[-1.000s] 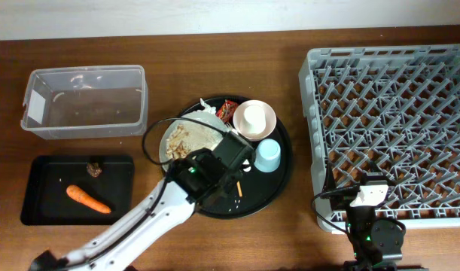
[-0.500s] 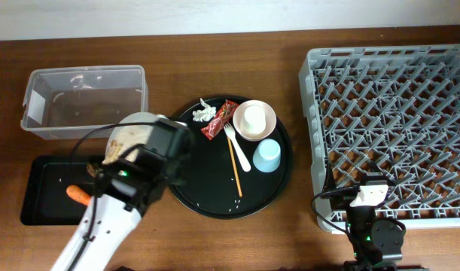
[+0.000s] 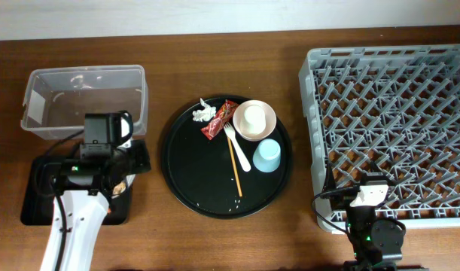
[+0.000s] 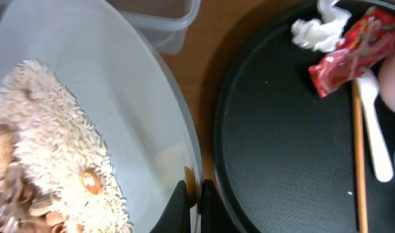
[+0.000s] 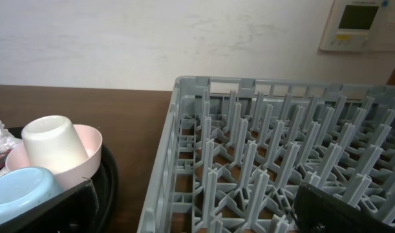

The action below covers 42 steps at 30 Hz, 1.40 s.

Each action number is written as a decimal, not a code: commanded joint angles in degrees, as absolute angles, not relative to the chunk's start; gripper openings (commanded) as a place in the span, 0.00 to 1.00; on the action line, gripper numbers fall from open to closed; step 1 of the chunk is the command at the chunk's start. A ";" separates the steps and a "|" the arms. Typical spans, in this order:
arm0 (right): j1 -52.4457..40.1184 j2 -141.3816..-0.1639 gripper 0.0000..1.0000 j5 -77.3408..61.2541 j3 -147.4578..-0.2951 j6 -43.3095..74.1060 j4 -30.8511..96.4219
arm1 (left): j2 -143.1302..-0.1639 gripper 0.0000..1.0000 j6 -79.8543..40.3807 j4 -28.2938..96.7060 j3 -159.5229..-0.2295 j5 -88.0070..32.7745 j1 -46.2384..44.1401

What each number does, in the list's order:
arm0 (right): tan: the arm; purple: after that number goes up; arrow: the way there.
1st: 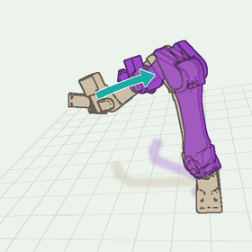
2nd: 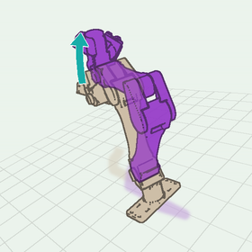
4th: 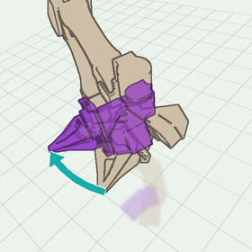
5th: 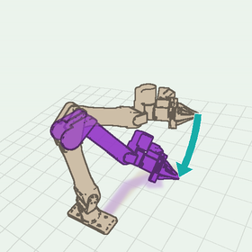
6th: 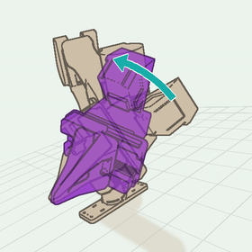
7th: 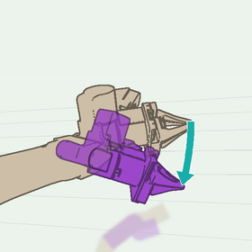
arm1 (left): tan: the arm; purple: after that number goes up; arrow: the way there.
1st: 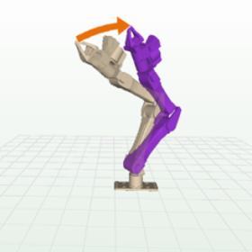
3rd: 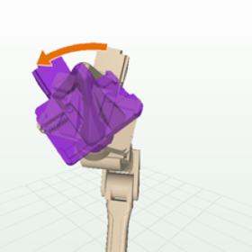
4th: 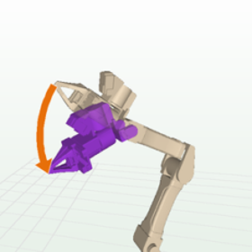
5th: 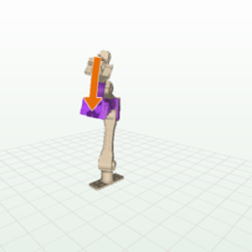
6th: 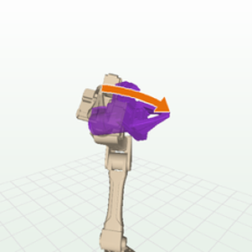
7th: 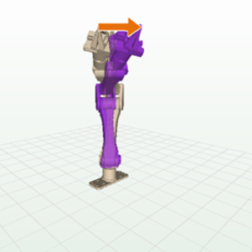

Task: Sort waste into correct bins and load items into the dishwasher rack
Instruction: 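Tilt the plate to dump rice and mushrooms onto the black tray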

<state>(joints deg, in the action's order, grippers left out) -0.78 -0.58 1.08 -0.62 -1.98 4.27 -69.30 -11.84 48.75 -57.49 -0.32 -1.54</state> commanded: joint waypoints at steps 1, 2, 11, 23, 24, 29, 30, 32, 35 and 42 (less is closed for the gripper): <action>-0.36 -0.19 0.99 1.78 -0.32 -2.15 4.58 | -68.42 0.00 -10.83 46.70 -55.44 -4.69 2.07; -0.36 -0.19 0.99 1.78 -0.32 -2.15 4.58 | -68.45 0.00 -10.83 46.37 -54.96 -5.69 3.33; -0.36 -0.21 0.99 1.78 -0.32 -2.15 4.58 | -68.62 0.00 -10.68 43.68 -53.47 -14.09 10.63; -0.36 -0.21 0.99 1.78 -0.32 -2.15 4.58 | -68.60 0.00 -10.66 43.11 -53.49 -29.89 22.61; -0.36 -0.21 0.99 1.78 -0.32 -2.15 4.58 | -68.60 0.00 -10.66 43.13 -53.49 -31.14 23.79; -0.36 -0.21 0.99 1.78 -0.32 -2.15 4.58 | -68.60 0.00 -10.61 43.35 -53.49 -37.50 29.85; -0.36 -0.21 0.99 1.78 -0.32 -2.15 4.58 | -68.60 0.00 -10.59 43.33 -53.49 -39.64 30.79; -0.36 -0.21 0.99 1.78 -0.32 -2.15 4.58 | -68.60 0.00 -10.59 43.31 -53.47 -43.31 32.53; -0.36 -0.21 0.99 1.78 -0.32 -2.15 4.58 | -68.60 0.00 -9.65 44.91 -53.49 -44.18 36.16; -0.36 -0.21 0.99 1.78 -0.32 -2.15 4.58 | -68.66 0.00 -6.11 46.59 -53.47 -53.10 44.64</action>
